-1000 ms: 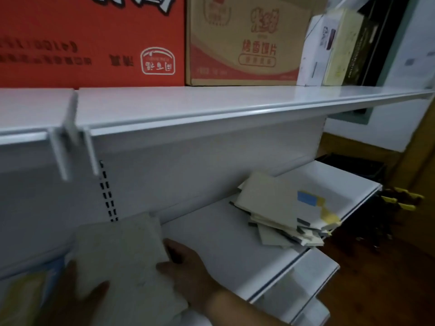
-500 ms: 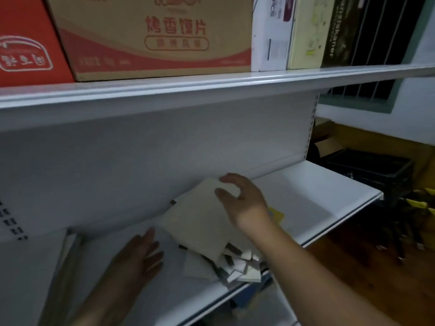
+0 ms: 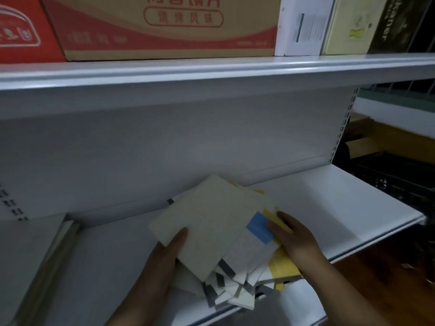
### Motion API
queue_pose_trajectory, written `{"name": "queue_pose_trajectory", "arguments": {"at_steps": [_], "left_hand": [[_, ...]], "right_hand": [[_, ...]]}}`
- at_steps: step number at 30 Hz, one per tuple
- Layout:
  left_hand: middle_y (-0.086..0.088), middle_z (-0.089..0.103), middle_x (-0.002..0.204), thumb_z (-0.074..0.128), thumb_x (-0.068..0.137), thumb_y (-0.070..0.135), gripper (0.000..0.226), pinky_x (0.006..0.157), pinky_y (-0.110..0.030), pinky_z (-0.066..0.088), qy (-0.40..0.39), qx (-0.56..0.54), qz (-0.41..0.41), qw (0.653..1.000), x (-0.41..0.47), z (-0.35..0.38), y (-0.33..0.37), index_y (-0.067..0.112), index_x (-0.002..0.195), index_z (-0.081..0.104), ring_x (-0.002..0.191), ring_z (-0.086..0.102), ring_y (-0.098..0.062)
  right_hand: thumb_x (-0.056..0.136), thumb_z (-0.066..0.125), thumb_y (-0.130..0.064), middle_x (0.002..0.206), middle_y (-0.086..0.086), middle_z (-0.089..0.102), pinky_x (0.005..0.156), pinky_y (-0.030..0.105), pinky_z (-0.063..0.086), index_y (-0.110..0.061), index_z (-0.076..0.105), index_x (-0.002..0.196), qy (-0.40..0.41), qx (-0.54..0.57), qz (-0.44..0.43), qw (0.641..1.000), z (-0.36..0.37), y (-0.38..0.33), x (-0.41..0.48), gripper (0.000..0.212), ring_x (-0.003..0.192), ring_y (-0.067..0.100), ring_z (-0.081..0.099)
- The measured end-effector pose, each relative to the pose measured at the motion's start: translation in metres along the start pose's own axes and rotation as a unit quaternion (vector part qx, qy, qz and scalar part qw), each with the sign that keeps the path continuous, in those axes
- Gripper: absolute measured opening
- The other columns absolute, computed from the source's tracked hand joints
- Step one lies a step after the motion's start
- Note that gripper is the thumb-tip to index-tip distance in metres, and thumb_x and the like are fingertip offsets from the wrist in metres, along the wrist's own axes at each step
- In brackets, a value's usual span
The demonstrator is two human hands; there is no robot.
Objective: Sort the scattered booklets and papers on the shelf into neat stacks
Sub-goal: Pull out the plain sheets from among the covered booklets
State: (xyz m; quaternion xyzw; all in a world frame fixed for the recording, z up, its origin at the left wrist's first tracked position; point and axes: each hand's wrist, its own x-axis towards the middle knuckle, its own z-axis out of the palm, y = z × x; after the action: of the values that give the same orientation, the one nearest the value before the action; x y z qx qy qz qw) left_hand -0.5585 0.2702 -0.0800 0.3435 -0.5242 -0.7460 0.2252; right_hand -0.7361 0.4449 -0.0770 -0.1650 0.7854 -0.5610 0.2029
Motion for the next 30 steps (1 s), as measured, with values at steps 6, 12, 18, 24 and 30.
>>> {"name": "queue_pose_trajectory", "arguments": {"at_steps": [6,12,18,24,30], "left_hand": [[-0.009,0.054,0.135,0.07,0.079,0.035,0.07,0.104,-0.043,0.04,0.071,0.043,0.023,0.996,0.02,0.007,-0.005,0.017,0.139,0.04,0.118,0.054,-0.028],[-0.008,0.05,0.138,0.065,0.083,0.032,0.064,0.101,-0.04,0.039,0.07,0.061,0.023,0.995,0.031,0.022,-0.003,0.018,0.14,0.039,0.115,0.052,-0.026],[-0.002,0.053,0.132,0.062,0.084,0.032,0.061,0.097,-0.033,0.039,0.083,0.07,0.057,0.992,0.027,0.075,-0.007,0.018,0.139,0.039,0.114,0.053,-0.022],[0.001,0.06,0.126,0.063,0.081,0.043,0.056,0.103,-0.037,0.041,0.083,0.183,0.071,0.977,0.023,0.147,-0.019,0.023,0.132,0.047,0.114,0.056,-0.017],[0.001,0.061,0.11,0.063,0.085,0.024,0.029,0.097,-0.04,0.047,0.145,0.162,0.083,0.973,0.017,0.155,-0.012,0.024,0.113,0.057,0.107,0.06,-0.02]], "right_hand": [[0.071,0.077,-0.038,0.112,-0.002,0.062,0.072,0.019,0.055,-0.028,0.056,0.115,0.0,0.002,0.028,1.0,-0.005,-0.001,0.009,0.05,0.094,0.009,0.061],[0.074,0.076,-0.031,0.11,-0.001,0.049,0.074,0.02,0.05,-0.029,0.058,0.103,0.039,-0.124,-0.003,0.992,-0.022,-0.003,0.025,0.035,0.1,0.014,0.054],[0.082,0.064,-0.041,0.093,-0.009,0.051,0.083,0.025,0.044,-0.028,0.064,0.103,0.001,-0.306,-0.101,0.947,-0.055,-0.019,0.036,0.024,0.098,0.016,0.055],[0.075,0.07,-0.046,0.088,-0.003,0.059,0.063,0.023,0.046,-0.028,0.054,0.086,-0.07,-0.357,-0.032,0.931,-0.128,-0.021,0.068,0.027,0.078,0.011,0.058],[0.085,0.065,-0.028,0.083,0.011,0.063,0.062,0.034,0.047,-0.01,0.058,0.083,-0.124,-0.337,-0.055,0.932,-0.148,-0.034,0.088,0.019,0.073,0.024,0.062]]}}
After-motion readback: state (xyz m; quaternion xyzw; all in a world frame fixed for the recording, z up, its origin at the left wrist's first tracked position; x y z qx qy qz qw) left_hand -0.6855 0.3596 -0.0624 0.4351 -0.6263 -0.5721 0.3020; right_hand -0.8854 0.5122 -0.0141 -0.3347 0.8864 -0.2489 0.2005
